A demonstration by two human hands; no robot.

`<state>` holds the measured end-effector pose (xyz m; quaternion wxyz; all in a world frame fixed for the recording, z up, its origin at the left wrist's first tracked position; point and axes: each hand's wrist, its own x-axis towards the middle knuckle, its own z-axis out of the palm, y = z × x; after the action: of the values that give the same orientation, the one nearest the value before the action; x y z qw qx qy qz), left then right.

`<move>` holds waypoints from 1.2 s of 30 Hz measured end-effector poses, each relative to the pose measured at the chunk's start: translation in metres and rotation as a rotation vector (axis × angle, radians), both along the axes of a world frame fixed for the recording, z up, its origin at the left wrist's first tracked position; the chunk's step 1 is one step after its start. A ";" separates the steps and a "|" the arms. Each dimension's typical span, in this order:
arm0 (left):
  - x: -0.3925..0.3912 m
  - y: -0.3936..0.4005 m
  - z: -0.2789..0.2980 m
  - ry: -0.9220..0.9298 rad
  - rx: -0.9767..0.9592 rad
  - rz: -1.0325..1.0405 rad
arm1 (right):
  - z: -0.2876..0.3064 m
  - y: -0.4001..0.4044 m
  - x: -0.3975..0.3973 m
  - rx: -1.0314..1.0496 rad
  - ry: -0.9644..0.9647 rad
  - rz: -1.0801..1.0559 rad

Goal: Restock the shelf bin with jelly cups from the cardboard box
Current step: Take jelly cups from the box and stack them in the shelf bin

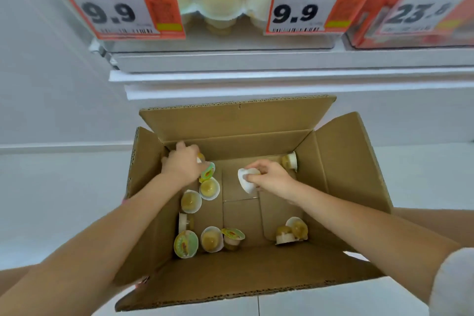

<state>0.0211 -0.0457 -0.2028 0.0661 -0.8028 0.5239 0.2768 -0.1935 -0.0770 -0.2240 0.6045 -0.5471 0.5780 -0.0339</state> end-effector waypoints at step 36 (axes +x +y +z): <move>-0.073 0.012 0.253 1.891 -0.096 0.529 | 0.282 -0.005 -0.034 -0.832 -0.406 0.300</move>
<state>-0.0524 -0.0340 0.0502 -0.4774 -0.3437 0.1751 0.7895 -0.2279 -0.0821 0.0575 0.4335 -0.8019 0.3005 -0.2806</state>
